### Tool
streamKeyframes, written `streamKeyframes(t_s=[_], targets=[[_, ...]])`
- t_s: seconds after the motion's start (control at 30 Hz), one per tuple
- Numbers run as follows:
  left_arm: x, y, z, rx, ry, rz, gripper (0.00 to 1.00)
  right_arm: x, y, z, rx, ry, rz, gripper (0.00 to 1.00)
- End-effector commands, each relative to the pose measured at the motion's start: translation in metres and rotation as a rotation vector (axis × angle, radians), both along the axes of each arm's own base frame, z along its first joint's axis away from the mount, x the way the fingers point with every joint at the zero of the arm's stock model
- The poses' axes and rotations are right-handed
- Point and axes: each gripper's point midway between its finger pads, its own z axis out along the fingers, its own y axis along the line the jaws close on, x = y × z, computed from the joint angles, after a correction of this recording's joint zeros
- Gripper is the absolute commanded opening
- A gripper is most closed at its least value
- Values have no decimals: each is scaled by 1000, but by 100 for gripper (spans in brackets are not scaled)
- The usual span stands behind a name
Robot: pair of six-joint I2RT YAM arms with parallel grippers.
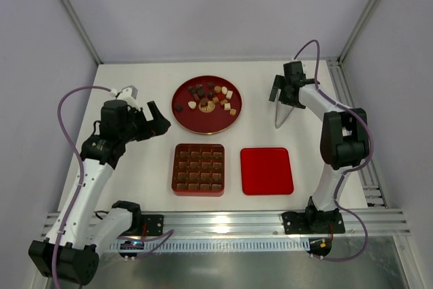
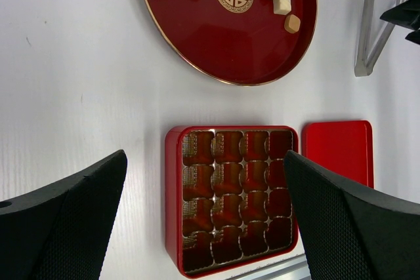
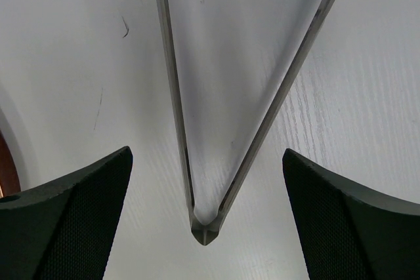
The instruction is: Pack the chocolate
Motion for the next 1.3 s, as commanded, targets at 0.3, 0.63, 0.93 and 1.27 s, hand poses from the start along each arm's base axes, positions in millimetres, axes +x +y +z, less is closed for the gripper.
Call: streamKeyframes(t_s=[0.3,0.63,0.93,1.27], targets=[[0,0,-2,11,-1,-11,100,6,-5,-27,-24,31,-22,93],[1,0,-6,12,13,-12,100,7,-6,-42,-15,52,-56,86],[2,-2,-8,7,24,-20,100,6,-4,-50,-5,93,-76,82],[1,-3,-7,7,20,-23,100,9,-3,-55,3,122,-66,76]])
